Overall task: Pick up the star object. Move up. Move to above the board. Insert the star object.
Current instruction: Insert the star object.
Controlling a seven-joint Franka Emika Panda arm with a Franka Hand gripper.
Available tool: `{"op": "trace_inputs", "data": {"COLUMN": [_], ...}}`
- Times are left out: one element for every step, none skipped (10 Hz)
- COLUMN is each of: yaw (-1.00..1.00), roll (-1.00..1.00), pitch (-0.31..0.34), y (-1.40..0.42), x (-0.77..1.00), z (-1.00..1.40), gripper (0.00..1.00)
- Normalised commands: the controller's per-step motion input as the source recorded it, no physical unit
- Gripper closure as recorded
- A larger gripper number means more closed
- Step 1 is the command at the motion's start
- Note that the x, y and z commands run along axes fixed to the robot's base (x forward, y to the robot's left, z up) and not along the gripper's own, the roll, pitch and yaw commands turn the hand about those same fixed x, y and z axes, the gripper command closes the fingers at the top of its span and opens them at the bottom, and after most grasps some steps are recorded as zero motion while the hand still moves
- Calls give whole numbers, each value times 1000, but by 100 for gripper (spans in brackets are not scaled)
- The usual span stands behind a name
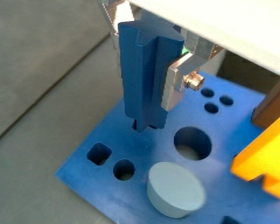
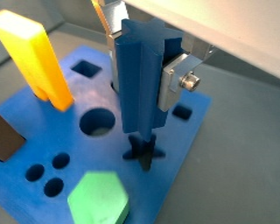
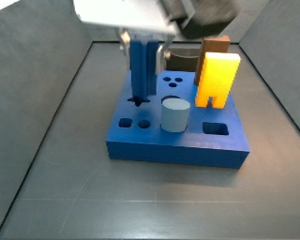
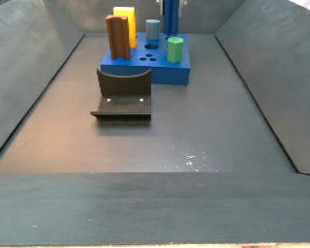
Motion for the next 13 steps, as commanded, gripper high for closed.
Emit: {"op": "trace_inputs", "data": {"yaw": [-106,0,0,0,0,0,0,-137,-234,-343,-489,-549,-509], "roll": [0,0,0,0,0,0,0,0,0,-69,-116,-126,-123], "pitch": [-70,0,34,37,23,0,0,-3,-19,-73,-87,-80,-83], "y": [154,134,134,206,180,46,0,-26,-3,-9,-20,-34,-17], "x": [-211,-54,0,0,0,0,0,0,0,0,11,34,26], "z": [-300,-69,-34,-40,-71,-166,-203,-269,-331,-406,-440,-477,-483], "gripper": [100,100,100,100,100,100,100,100,100,100,100,100,100]}}
